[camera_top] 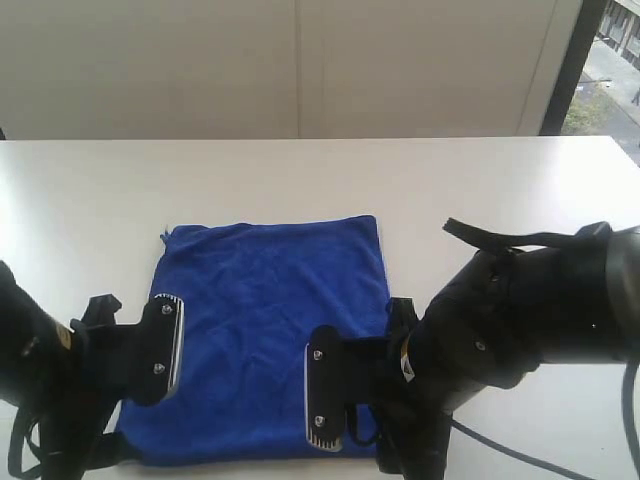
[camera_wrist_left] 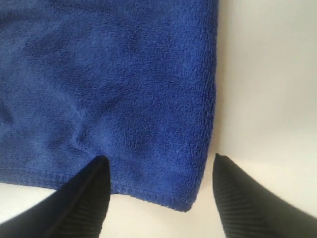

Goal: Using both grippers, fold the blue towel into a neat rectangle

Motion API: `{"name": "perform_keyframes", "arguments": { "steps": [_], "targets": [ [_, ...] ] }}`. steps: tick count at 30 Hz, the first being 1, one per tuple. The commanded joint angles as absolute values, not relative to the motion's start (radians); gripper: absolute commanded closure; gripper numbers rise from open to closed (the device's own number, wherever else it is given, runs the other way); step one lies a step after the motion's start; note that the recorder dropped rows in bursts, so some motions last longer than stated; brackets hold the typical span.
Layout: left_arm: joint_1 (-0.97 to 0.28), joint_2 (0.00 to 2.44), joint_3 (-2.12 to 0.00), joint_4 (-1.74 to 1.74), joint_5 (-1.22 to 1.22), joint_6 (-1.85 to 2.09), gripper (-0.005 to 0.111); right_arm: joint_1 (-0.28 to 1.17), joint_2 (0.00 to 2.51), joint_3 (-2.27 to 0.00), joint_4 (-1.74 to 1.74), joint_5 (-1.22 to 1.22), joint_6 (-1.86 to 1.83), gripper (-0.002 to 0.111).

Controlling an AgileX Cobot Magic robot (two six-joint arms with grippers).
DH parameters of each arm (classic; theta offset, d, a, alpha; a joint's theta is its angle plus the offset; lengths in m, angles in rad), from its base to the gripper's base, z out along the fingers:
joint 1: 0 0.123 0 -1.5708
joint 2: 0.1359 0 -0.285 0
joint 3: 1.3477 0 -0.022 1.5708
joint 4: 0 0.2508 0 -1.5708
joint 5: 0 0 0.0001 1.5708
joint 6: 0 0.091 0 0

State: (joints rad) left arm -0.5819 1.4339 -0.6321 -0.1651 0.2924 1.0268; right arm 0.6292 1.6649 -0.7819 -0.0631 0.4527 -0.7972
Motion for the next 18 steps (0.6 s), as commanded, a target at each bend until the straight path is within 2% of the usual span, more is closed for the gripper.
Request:
{"name": "perform_keyframes", "arguments": {
  "steps": [1, 8, 18],
  "targets": [
    [-0.584, 1.442, -0.623, -0.176, 0.314, 1.029, 0.042, 0.636, 1.667, -0.777, -0.081, 0.449, -0.798, 0.046],
    [-0.584, 1.442, -0.623, -0.18, 0.362, 1.075, 0.042, 0.636, 1.667, -0.777, -0.08, 0.446, -0.798, 0.046],
    [-0.584, 1.457, -0.58, -0.18, 0.279, 1.125, 0.042, 0.636, 1.667, -0.777, -0.08, 0.441, -0.786, 0.046]
  ]
}}
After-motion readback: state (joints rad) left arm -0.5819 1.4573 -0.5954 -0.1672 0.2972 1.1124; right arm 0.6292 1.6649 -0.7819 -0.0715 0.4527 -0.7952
